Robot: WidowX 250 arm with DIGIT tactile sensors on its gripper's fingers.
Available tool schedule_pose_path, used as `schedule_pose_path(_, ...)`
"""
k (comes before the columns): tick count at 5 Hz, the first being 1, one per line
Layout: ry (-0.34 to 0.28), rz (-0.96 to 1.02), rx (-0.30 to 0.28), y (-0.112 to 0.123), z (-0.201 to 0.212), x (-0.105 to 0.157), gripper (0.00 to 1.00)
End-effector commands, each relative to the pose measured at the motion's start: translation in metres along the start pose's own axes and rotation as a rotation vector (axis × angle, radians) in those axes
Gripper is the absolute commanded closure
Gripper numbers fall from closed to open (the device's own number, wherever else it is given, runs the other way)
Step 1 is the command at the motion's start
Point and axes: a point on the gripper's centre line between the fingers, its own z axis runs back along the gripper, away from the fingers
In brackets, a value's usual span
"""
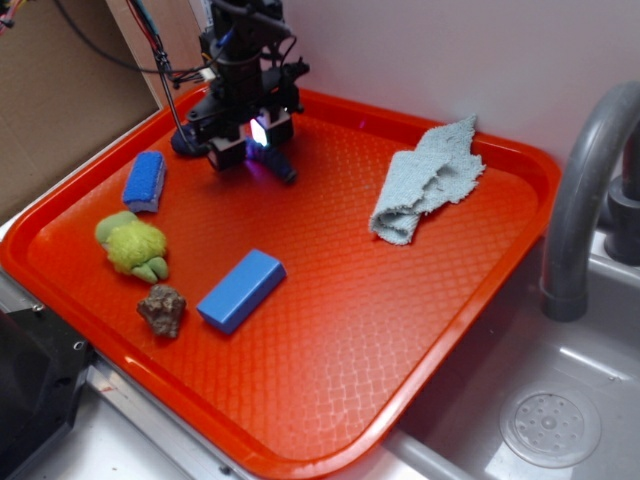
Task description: Grab the blue rope.
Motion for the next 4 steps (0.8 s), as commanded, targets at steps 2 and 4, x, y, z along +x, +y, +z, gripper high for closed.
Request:
schedule_pose_path(2,0.049,-0.697,-0.325,0.029,0.151,-0.047,1.0)
schedule_pose_path(4,0.053,-1.102,-0.334,0.066,0.249,-0.028,1.0)
